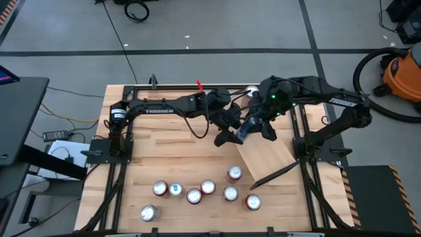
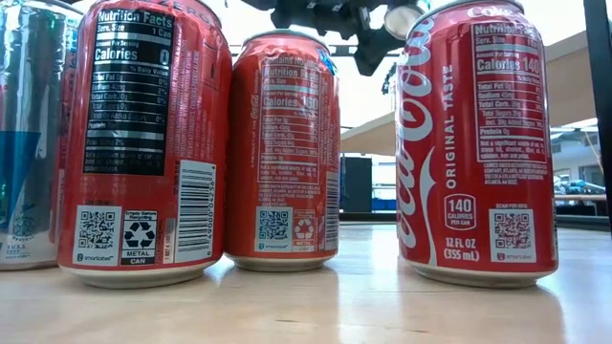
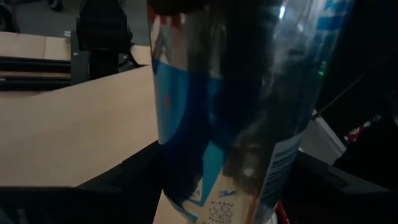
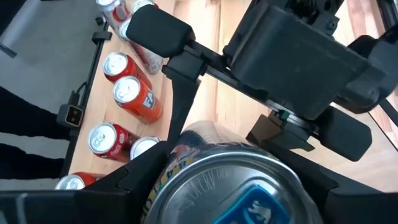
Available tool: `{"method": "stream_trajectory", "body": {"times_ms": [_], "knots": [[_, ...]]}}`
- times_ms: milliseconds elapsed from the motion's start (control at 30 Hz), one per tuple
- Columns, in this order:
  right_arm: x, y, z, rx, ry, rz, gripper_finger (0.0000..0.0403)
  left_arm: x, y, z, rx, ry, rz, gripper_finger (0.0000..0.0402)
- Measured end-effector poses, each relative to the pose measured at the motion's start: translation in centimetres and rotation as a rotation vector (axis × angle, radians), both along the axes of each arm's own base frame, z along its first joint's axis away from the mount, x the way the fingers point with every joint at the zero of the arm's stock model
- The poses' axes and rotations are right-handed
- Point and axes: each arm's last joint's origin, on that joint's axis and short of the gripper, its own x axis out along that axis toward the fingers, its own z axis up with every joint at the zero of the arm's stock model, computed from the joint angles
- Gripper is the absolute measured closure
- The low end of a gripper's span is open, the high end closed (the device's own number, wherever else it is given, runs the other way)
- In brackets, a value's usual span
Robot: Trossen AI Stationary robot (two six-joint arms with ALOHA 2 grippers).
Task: Place canned beverage on shelf
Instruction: Put the top blue soda can on the shelf
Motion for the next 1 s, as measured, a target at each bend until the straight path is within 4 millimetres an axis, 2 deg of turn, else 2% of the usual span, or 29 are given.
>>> {"method": "stream_trajectory", "body": {"times_ms": [300,600,1000], "knots": [[0.1,0.0,-0.1,-0.008,0.001,0.005,0.0153,-0.1,0.1,0.0,-0.009,0.034,0.048,0.0129],[0.5,-0.1,-1.3,-0.007,0.036,-0.024,0.0153,-0.1,0.3,-0.2,-0.004,0.062,0.111,0.0087],[0.4,-0.2,-1.7,-0.02,0.068,-0.04,0.0153,0.1,-0.4,-0.3,0.083,0.066,0.176,0.0083]]}}
